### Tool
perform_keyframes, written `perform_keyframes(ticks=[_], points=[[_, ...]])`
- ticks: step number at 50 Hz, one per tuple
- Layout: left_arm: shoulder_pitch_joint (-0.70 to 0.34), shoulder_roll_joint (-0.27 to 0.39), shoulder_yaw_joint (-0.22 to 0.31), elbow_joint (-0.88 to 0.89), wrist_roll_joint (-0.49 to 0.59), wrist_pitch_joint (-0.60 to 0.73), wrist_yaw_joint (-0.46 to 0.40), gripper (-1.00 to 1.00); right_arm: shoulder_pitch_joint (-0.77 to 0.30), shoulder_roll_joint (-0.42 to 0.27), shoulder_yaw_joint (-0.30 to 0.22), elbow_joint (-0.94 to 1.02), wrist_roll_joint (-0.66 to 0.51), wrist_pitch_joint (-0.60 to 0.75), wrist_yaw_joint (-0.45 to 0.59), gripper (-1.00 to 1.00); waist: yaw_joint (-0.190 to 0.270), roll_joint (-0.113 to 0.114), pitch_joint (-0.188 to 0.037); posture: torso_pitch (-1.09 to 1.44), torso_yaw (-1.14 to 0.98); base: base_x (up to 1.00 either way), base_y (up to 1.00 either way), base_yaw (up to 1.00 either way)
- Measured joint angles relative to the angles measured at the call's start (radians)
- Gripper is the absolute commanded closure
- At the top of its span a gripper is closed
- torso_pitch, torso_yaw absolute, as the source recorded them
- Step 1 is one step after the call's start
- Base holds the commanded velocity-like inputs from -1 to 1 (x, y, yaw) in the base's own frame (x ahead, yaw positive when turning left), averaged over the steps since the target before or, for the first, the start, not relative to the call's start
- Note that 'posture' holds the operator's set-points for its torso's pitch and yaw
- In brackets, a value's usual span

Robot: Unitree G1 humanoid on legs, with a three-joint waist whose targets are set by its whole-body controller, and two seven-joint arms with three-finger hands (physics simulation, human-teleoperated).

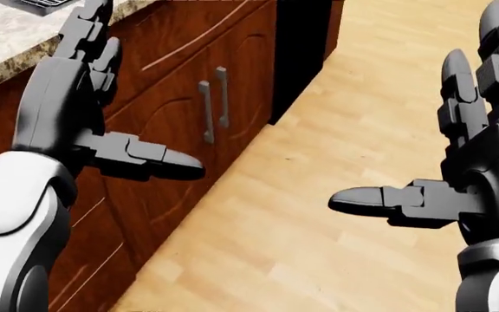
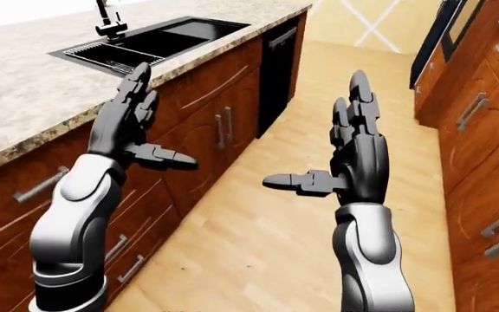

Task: Move the drinks to the dining counter.

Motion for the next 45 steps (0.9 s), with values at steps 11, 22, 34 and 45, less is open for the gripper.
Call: perform_keyframes(ticks=[11,22,34,45], points=[[-0.007,0.005,-0.001,-0.013,0.001,0.027,-0.007,-1.0,0.001,0.002,0.003,-0.041,-0.015,0.028,-0.004,-1.0,0.022,0.027,-0.034,0.0,0.0,-0.22,-0.15,-0.64],[0.009,0.004,0.004,-0.031,0.002,0.031,-0.003,-1.0,0.001,0.001,0.005,-0.04,-0.027,0.049,0.006,-1.0,0.053,-0.076,0.004,0.0,0.0,0.03,0.0,0.0],[-0.005,0.004,0.002,-0.06,0.0,0.024,-0.009,-1.0,-0.002,0.001,0.0,-0.042,-0.028,0.045,0.012,-1.0,0.026,0.037,0.009,0.0,0.0,0.62,-0.09,0.0],[0.007,0.012,0.024,-0.049,0.016,0.041,0.003,-1.0,0.001,0.006,0.01,-0.029,-0.016,0.035,0.016,-1.0,0.052,0.002,-0.016,0.0,0.0,0.84,-0.04,-0.1]])
